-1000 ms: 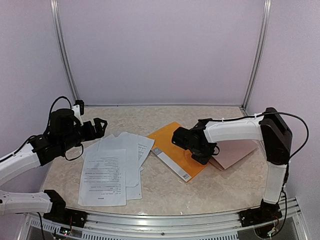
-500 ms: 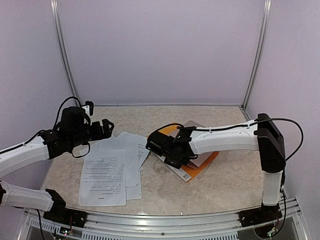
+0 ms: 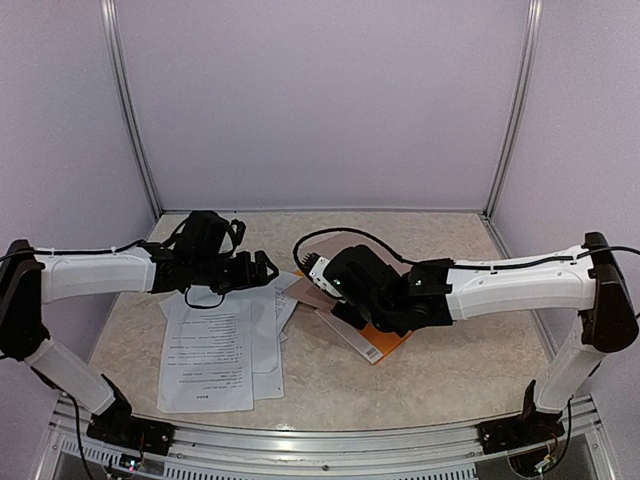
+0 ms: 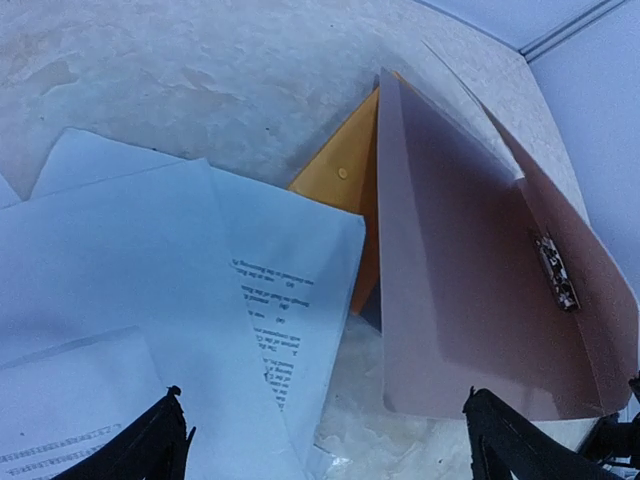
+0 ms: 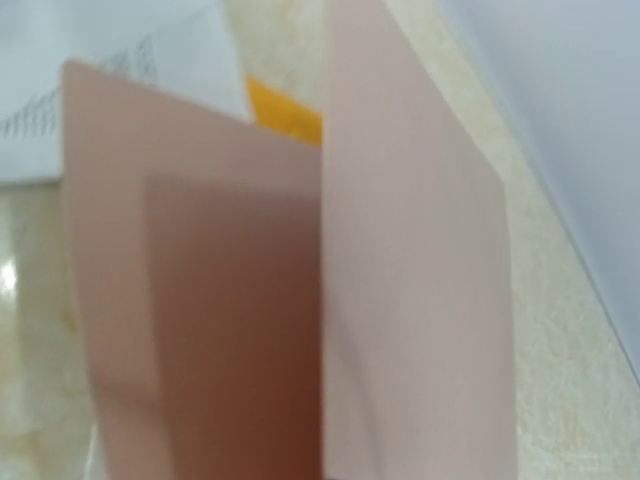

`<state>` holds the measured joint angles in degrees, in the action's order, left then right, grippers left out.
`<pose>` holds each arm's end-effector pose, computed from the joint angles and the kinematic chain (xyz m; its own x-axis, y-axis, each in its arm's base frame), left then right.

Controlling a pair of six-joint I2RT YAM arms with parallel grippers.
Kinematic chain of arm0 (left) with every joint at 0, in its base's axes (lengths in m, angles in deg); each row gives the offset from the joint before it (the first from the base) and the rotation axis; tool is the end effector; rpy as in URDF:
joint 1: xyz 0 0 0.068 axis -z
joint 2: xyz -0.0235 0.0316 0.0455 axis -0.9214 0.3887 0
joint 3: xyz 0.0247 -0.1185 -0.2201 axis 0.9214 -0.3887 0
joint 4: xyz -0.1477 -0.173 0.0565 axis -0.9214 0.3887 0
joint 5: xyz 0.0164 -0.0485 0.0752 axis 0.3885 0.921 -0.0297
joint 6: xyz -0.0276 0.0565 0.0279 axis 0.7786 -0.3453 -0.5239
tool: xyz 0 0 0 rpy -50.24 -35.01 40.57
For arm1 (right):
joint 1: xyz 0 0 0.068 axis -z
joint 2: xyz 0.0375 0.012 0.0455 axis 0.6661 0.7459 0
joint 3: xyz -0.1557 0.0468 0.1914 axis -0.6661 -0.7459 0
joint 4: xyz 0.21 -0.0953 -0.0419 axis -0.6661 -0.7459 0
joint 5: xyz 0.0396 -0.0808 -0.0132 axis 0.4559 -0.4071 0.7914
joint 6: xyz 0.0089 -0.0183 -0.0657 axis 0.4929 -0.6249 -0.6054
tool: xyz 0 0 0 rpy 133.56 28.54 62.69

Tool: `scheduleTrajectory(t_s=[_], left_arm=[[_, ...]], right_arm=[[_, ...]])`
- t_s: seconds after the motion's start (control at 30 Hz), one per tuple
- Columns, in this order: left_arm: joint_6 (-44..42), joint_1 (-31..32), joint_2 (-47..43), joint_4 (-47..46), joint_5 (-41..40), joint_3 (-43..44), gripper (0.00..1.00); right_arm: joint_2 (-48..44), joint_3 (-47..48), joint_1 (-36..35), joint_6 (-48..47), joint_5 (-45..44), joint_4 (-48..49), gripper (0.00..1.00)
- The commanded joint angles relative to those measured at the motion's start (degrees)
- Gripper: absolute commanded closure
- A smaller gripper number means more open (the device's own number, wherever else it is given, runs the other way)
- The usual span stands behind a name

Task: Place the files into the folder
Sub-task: Pass from the right arm to the left

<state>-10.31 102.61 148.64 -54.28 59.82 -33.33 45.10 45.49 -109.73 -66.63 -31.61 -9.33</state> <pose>0.2479 -0.1784 0.2071 -0.7617 -0.1440 -0.6317 0.2048 0.8715 -0.4455 0.1650 0.3132 0.2276 -0.1990 -0.7579 -0.6213 -0.5816 0.6015 -0.5476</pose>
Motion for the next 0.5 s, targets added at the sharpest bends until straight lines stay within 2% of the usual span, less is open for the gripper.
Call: scheduleTrajectory(t_s=[0.0, 0.3, 0.47], left_arm=[[6.11, 1.49, 6.93, -3.37, 11.39, 5.07, 0.07], [14.06, 1.68, 18.2, -6.83, 22.91, 11.16, 0.08], [18.49, 1.61, 22.11, -10.86, 26.14, 12.22, 0.26]], right_arm=[[-5.62, -4.27, -0.38, 1.25, -0.8, 8.07, 1.0], [-8.72, -7.72, -0.35, 2.8, -2.65, 10.18, 1.0], [-8.95, -8.37, -0.37, 3.62, -3.49, 10.23, 1.0]])
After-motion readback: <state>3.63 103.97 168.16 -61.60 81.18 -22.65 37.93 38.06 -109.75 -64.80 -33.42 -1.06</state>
